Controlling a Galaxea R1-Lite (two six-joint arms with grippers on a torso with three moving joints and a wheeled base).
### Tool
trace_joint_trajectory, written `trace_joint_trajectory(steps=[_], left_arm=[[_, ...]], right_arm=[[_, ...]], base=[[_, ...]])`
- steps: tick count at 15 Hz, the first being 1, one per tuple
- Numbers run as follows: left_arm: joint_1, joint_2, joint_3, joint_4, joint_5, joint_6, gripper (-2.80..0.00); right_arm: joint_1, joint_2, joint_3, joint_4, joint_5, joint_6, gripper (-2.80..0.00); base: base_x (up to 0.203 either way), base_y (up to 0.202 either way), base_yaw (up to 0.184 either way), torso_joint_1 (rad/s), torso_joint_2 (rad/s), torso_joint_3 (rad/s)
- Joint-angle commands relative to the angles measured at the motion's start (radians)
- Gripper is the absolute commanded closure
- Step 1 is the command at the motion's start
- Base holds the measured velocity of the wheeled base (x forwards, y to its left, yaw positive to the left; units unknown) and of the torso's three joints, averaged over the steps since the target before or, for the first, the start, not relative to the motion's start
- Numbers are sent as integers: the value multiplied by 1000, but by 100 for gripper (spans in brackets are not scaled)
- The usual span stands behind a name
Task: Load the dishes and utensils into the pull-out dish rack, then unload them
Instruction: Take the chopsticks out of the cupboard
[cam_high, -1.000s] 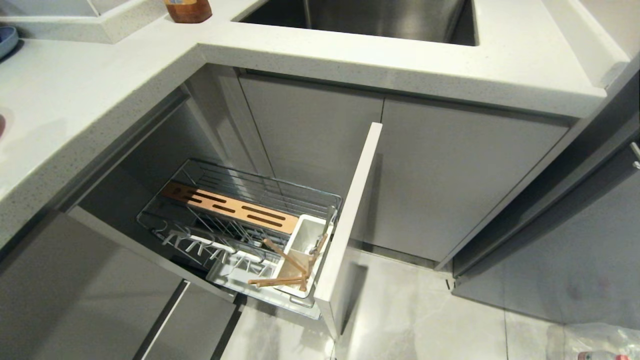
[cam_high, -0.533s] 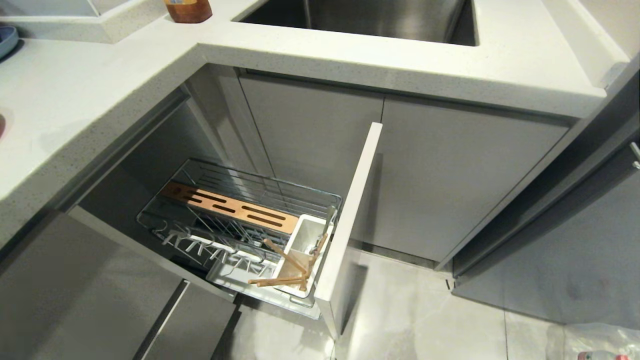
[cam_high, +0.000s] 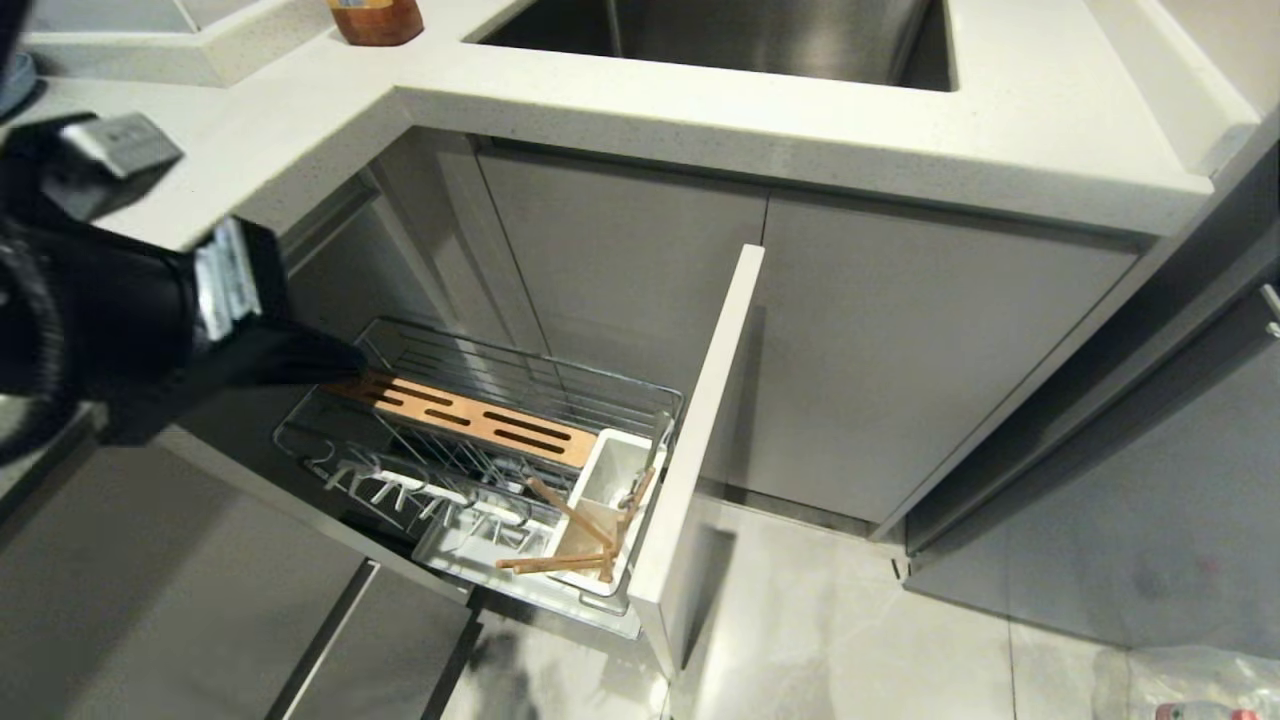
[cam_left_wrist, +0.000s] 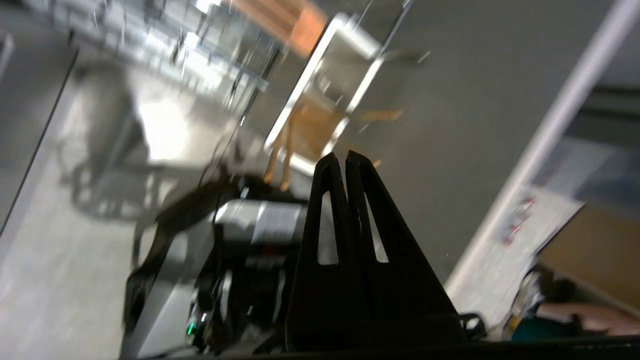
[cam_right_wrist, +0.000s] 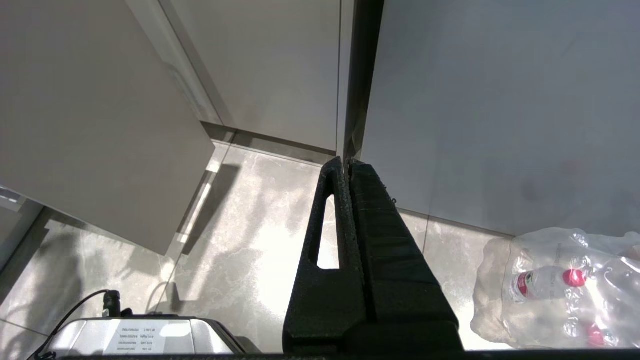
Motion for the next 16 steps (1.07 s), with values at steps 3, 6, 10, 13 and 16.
trace_joint_trajectory(steps=[3, 6, 10, 13, 16], left_arm=[[-16, 139, 95, 1, 0, -24, -90], [-32, 213, 138, -73, 0, -52, -280], [-37, 300, 157, -182, 0, -90, -280], [-33, 366, 190, -276, 0, -122, -280], [-14, 422, 198, -317, 0, -153, -280]], right_arm=[[0, 2, 0, 0, 0, 0, 0], [0, 2, 0, 0, 0, 0, 0], [0, 2, 0, 0, 0, 0, 0], [0, 2, 0, 0, 0, 0, 0], [0, 2, 0, 0, 0, 0, 0]], base=[[0, 0, 0, 0, 0, 0], [0, 0, 0, 0, 0, 0], [0, 0, 0, 0, 0, 0], [0, 0, 0, 0, 0, 0], [0, 0, 0, 0, 0, 0]])
